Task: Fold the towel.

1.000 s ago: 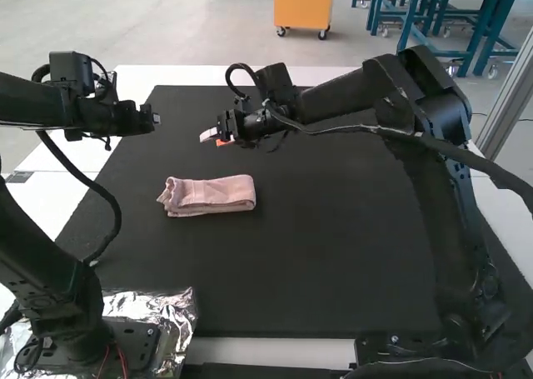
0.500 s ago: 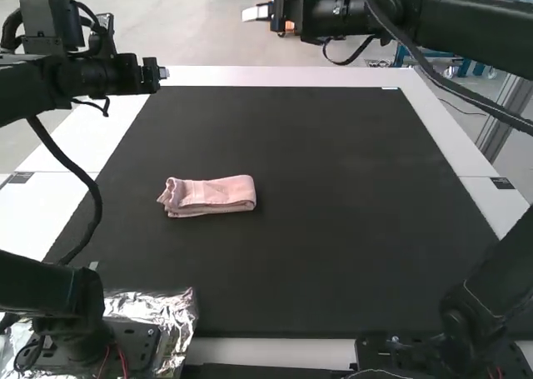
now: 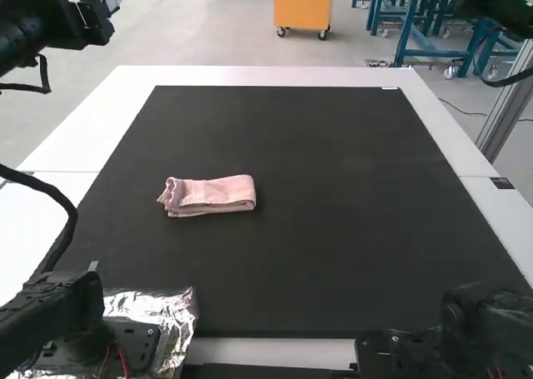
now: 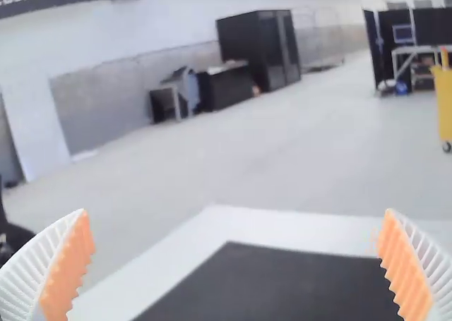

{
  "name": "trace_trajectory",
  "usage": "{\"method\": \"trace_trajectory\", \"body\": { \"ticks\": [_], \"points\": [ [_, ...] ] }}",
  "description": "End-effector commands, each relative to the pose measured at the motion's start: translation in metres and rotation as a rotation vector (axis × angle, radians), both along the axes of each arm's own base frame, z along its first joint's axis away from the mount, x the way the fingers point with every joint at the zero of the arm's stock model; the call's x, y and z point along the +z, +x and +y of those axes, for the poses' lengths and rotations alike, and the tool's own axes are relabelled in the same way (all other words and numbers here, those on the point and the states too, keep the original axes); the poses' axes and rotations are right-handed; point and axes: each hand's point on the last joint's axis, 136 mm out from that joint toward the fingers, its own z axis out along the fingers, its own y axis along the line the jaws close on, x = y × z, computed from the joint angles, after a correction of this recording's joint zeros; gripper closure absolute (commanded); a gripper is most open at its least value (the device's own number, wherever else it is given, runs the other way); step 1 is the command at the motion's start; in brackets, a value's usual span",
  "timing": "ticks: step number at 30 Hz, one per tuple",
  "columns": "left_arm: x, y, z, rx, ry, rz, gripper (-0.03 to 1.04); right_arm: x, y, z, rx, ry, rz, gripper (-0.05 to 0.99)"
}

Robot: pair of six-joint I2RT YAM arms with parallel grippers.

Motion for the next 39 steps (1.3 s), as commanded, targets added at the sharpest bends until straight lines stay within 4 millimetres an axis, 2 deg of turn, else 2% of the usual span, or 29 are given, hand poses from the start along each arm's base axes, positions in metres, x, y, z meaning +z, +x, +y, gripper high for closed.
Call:
{"method": "trace_trajectory", "body": {
  "ticks": [1,5,10,13,17,19,20,24,26,27,29,33,36,38,39],
  "points": [
    [0.011,-0.027,0.0,0.003,-0.035,-0.063,0.04,0.003,-0.026,-0.032,-0.112,0.038,-0.042,0.02],
    [0.017,-0.062,-0.014,-0.077,-0.076,-0.129,0.04,-0.005,-0.059,-0.056,-0.195,0.046,-0.102,0.02],
    [0.011,-0.093,-0.02,-0.106,-0.076,-0.192,0.04,-0.022,-0.098,-0.066,-0.227,0.05,-0.197,0.02],
    [0.006,-0.118,-0.028,-0.149,-0.08,-0.232,0.04,-0.035,-0.115,-0.069,-0.241,0.054,-0.228,0.02],
    [-0.007,-0.145,-0.039,-0.221,-0.105,-0.257,0.04,-0.053,-0.128,-0.072,-0.255,0.052,-0.228,0.02],
    [-0.013,-0.153,-0.04,-0.231,-0.103,-0.27,0.04,-0.068,-0.119,-0.075,-0.28,0.041,-0.156,0.02],
    [-0.015,-0.154,-0.04,-0.234,-0.104,-0.267,0.04,-0.068,-0.118,-0.079,-0.308,0.038,-0.157,0.02],
    [-0.029,-0.143,-0.036,-0.192,-0.087,-0.211,0.04,-0.069,-0.104,-0.096,-0.428,0.024,-0.193,0.02],
    [-0.038,-0.132,-0.031,-0.139,-0.004,-0.219,0.04,-0.076,-0.088,-0.112,-0.546,-0.018,-0.228,0.02],
    [-0.043,-0.124,-0.03,-0.137,-0.003,-0.224,0.04,-0.079,-0.079,-0.113,-0.574,-0.065,-0.265,0.02],
    [-0.058,-0.107,-0.029,-0.134,-0.004,-0.224,0.04,-0.097,-0.058,-0.112,-0.595,-0.086,-0.302,0.02],
    [-0.11,-0.069,-0.027,-0.122,0.04,-0.173,0.04,-0.138,-0.028,-0.125,-0.687,-0.058,-0.328,0.02],
    [-0.134,-0.053,-0.024,-0.114,0.038,-0.179,0.04,-0.171,-0.011,-0.113,-0.634,-0.136,-0.297,0.02],
    [-0.144,-0.047,-0.022,-0.1,0.036,-0.201,0.04,-0.194,-0.002,-0.115,-0.639,-0.146,-0.245,0.02],
    [-0.15,-0.042,-0.014,-0.055,0.023,-0.205,0.04,-0.206,0.003,-0.118,-0.655,-0.139,-0.214,0.02]
  ]
}}
